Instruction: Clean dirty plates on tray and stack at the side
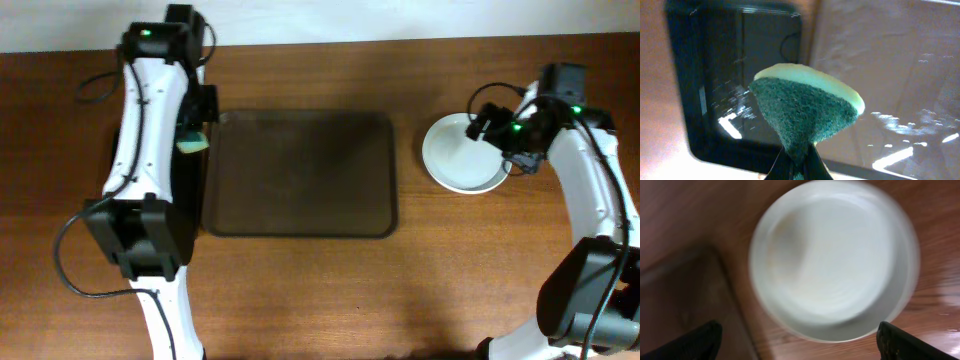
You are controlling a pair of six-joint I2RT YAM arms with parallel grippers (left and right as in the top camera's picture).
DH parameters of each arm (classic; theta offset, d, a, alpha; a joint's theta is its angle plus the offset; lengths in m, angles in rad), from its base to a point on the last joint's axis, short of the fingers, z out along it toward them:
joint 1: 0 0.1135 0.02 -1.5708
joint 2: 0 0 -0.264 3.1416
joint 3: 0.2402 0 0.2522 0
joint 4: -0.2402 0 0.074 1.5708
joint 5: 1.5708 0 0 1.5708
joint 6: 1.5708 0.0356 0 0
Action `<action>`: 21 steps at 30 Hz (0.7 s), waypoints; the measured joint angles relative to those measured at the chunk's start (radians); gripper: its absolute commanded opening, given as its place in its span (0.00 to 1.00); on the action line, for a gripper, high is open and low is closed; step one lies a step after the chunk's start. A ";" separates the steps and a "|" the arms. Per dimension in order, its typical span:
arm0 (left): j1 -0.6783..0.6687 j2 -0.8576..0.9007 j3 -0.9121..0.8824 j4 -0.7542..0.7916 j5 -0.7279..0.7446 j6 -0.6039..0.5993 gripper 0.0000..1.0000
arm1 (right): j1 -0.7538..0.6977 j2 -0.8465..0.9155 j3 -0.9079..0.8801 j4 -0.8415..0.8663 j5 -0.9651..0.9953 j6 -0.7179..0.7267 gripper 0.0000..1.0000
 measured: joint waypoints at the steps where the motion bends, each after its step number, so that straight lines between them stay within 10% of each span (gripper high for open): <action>1: 0.040 0.000 -0.010 -0.002 -0.006 -0.001 0.01 | 0.039 0.000 0.000 0.007 -0.005 0.000 0.98; 4: 0.191 -0.002 -0.114 0.067 -0.026 -0.016 0.01 | 0.183 0.000 0.000 0.033 0.008 0.000 0.98; 7: 0.218 -0.012 -0.347 0.308 -0.034 -0.024 0.50 | 0.255 0.000 0.000 0.034 0.041 -0.009 0.99; 9: 0.224 -0.010 -0.470 0.370 -0.036 -0.032 0.99 | 0.258 0.000 0.000 0.023 0.049 -0.011 0.98; 16: 0.228 -0.028 -0.465 0.357 -0.017 -0.033 0.99 | 0.258 0.000 0.000 -0.010 0.053 -0.034 0.98; 21: 0.224 -0.453 -0.438 0.365 -0.013 -0.033 0.99 | 0.258 -0.030 0.098 -0.193 0.053 -0.074 0.99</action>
